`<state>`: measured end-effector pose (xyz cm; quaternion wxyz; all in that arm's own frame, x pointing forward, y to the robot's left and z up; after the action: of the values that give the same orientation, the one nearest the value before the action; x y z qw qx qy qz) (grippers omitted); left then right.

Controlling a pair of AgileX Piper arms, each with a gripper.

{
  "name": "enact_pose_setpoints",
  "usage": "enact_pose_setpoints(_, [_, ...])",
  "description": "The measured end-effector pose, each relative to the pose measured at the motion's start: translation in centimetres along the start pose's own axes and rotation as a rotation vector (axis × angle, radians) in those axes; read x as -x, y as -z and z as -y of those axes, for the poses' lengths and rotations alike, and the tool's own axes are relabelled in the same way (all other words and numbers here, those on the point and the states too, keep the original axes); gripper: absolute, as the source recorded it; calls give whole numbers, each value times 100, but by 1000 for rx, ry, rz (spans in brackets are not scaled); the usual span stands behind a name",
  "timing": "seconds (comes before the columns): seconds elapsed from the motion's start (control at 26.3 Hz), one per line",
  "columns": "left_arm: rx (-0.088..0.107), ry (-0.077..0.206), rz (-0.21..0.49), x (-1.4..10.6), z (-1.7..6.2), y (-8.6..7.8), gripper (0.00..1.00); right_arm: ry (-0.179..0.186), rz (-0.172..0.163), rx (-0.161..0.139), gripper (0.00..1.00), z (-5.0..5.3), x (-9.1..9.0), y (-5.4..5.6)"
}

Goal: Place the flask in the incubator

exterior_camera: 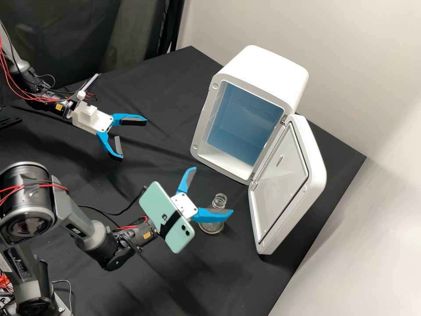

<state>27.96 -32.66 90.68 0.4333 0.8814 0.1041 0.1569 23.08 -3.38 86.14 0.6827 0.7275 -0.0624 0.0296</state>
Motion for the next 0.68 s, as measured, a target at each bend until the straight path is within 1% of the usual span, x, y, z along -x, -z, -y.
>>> enact_pose_setpoints(0.04, [0, 0, 0, 0, 0, 0, 100, 12, -14, 0, 100, 29, -7, 33])
enact_pose_setpoints(0.15, [0, 0, 0, 0, 0, 0, 100, 41, -39, 3, 100, 97, -21, 91])
enact_pose_setpoints(0.27, [0, 0, 0, 0, 0, 0, 100, 59, -53, 20, 100, 143, -19, 122])
enact_pose_setpoints(0.34, [0, 0, 0, 0, 0, 0, 100, 82, -61, 23, 100, 201, -2, 146])
enact_pose_setpoints(0.38, [0, 0, 0, 0, 0, 0, 100, 95, -68, 35, 100, 233, 5, 161])
enact_pose_setpoints(0.42, [0, 0, 0, 0, 0, 0, 100, 117, -82, 64, 100, 288, 11, 192])
enact_pose_setpoints(0.57, [0, 0, 0, 0, 0, 0, 100, 183, -107, 125, 100, 455, 24, 234])
enact_pose_setpoints(0.61, [0, 2, 0, 3, 5, 0, 100, 215, -112, 151, 100, 535, 28, 237])
enact_pose_setpoints(0.65, [0, 2, 0, 3, 5, 0, 100, 235, -114, 168, 100, 585, 29, 233])
enact_pose_setpoints(0.68, [0, 2, 0, 3, 5, 0, 100, 263, -124, 197, 100, 654, 36, 240])
